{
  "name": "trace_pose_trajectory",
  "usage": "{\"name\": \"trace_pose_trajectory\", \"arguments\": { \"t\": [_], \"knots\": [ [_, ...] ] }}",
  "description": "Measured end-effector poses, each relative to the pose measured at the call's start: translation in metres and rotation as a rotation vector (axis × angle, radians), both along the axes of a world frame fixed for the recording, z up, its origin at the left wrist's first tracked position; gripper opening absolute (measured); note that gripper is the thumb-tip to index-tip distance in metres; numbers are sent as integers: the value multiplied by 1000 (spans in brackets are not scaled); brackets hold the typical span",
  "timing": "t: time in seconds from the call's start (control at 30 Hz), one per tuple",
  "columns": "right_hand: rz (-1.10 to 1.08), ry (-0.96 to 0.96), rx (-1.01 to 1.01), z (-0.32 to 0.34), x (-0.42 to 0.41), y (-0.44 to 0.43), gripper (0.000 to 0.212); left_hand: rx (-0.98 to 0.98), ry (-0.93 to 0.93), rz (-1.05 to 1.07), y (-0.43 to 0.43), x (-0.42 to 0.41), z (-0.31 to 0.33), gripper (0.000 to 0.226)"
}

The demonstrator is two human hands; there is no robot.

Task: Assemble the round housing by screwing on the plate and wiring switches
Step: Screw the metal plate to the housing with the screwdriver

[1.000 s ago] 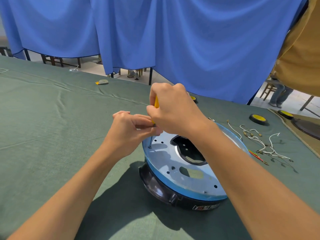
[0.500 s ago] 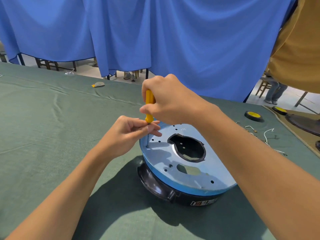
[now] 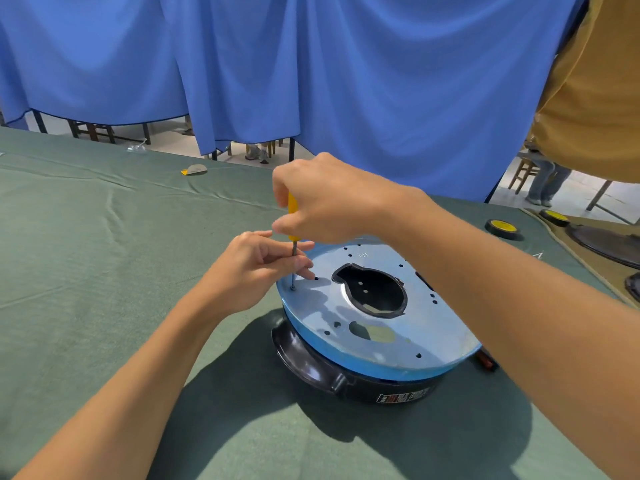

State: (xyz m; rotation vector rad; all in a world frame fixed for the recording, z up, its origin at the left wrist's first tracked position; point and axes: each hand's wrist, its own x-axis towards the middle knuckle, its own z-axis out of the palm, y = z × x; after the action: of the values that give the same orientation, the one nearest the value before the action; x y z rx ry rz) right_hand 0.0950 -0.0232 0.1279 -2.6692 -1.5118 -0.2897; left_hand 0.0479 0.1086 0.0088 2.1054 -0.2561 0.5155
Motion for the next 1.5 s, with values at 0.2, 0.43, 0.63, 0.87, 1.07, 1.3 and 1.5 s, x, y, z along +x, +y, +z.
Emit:
{"name": "trace_pose_trajectory", "arguments": {
  "t": [0.2, 0.43, 0.63, 0.87, 1.07, 1.3, 1.5],
  "knots": [
    [-16, -4, 23, 0, 7, 3, 27, 11, 52, -36, 2, -1, -1, 20],
    [-169, 46, 107, 0, -5, 12, 30, -55, -81, 176, -8, 2, -5, 13],
    [-129, 18, -70, 11, -3, 11, 20, -14, -20, 74, -3, 2, -4, 18],
    [-18, 7, -91, 17, 0, 11, 19, 55, 9, 3, 2, 2, -4, 25],
    [-142, -34, -7, 8, 2, 10, 31, 42, -96, 200, -7, 4, -5, 9],
    [-24, -21, -138, 11, 1, 7, 13, 14, -22, 49, -3, 1, -2, 21],
    [-12, -16, -88, 15, 2, 4, 40, 66, -7, 41, 0, 1, -3, 22]
  ]
}}
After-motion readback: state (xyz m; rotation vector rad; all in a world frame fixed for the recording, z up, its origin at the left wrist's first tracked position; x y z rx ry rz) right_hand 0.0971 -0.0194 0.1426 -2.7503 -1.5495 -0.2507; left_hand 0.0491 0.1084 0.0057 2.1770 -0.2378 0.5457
